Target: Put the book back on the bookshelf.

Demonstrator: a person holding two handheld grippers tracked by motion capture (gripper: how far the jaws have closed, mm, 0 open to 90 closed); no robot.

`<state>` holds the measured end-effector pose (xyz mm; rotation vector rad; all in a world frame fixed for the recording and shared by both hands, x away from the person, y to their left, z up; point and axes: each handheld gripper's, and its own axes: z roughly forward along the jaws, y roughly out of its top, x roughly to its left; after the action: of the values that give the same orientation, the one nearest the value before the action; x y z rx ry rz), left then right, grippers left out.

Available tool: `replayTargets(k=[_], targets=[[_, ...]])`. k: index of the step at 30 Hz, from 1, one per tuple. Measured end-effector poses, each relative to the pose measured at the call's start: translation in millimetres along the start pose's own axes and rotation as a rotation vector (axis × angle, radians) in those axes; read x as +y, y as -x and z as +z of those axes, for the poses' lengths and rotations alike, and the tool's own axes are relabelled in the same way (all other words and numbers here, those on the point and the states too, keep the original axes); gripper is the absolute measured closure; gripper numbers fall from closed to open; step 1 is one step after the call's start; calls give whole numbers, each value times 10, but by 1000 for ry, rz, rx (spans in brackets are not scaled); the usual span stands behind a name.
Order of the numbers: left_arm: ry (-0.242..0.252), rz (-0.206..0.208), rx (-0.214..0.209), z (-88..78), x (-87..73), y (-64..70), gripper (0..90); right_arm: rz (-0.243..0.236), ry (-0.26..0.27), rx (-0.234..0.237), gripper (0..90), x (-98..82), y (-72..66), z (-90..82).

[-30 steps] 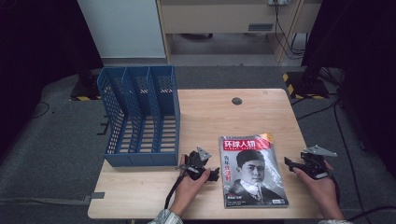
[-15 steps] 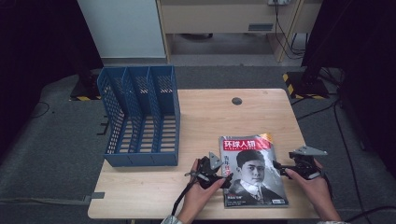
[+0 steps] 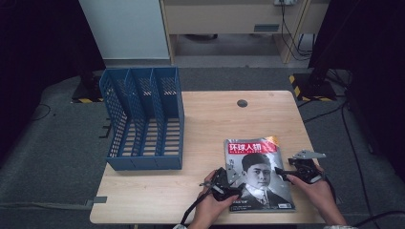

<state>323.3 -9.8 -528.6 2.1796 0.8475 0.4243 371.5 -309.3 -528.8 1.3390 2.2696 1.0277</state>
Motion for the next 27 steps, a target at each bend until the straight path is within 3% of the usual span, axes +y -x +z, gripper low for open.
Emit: replayTargets(k=[4,6,7,11,12,16,21,27], targets=[[2,-15,31,4,-10,-21,291,-14,-5,12,284,0,-13,29],[8,-39,21,14,-23,-52,331,-13,-4,14,292,1,-17,30],[6,-57,-2,21,-29,-81,332,-15,1,25,323,2,-19,29],[12,-64,-22,30,-43,-108,319,-23,2,48,383,13,-55,34],[10,-89,-39,38,-49,-139,316,-31,3,43,388,13,-66,31],[9,-88,-43,51,-38,-161,309,-23,13,38,455,12,-64,-2],[10,-82,-50,66,-29,-179,305,-9,82,49,520,38,-106,-95],[9,-76,-53,70,-25,-188,305,21,144,121,539,59,-179,-181]])
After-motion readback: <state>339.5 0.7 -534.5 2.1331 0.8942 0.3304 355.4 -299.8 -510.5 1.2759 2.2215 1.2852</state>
